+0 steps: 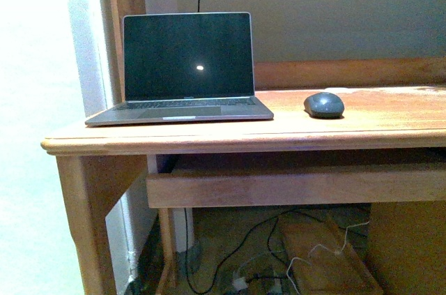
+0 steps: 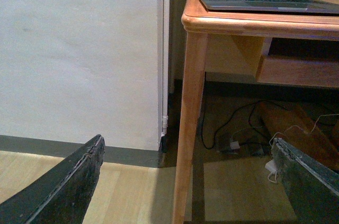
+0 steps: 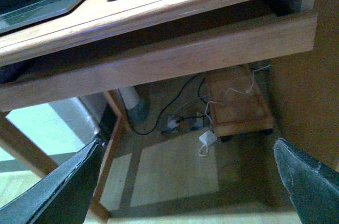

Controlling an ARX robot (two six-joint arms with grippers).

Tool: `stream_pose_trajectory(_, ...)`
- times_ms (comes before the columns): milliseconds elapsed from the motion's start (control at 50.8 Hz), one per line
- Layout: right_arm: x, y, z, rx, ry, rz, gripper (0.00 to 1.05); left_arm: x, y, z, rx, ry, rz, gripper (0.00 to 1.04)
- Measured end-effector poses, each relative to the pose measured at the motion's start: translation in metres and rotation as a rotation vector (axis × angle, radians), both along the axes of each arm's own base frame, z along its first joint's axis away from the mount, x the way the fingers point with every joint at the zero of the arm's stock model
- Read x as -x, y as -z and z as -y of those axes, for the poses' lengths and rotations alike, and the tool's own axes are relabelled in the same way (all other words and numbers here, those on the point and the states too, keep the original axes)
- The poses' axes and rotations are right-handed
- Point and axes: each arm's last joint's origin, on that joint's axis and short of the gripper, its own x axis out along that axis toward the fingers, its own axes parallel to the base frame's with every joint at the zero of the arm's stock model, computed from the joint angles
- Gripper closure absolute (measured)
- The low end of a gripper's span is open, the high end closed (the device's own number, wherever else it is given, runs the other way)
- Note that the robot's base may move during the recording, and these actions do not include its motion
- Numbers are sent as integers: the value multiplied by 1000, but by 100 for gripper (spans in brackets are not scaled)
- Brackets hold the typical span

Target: Place mouse

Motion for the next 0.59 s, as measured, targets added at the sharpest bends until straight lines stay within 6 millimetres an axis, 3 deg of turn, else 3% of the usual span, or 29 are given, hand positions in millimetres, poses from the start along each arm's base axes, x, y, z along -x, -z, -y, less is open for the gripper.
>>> stream_pose_trajectory(157,38,6,3,-53,-26,21,7,0,0,0,0,0,0,8)
stream_pose_trajectory(334,66,11,1,-86,-70,45,7,0,0,0,0,1,0,8)
stream_pose_trajectory(354,79,19,4,147,160,124,32,0,0,0,0,2,0,8)
stream_pose_trajectory(472,79,19,7,224,188,131,58,0,0,0,0,2,0,8)
stream_pose_trajectory(590,79,19,7,235,190,131,76,0,0,0,0,2,0,8)
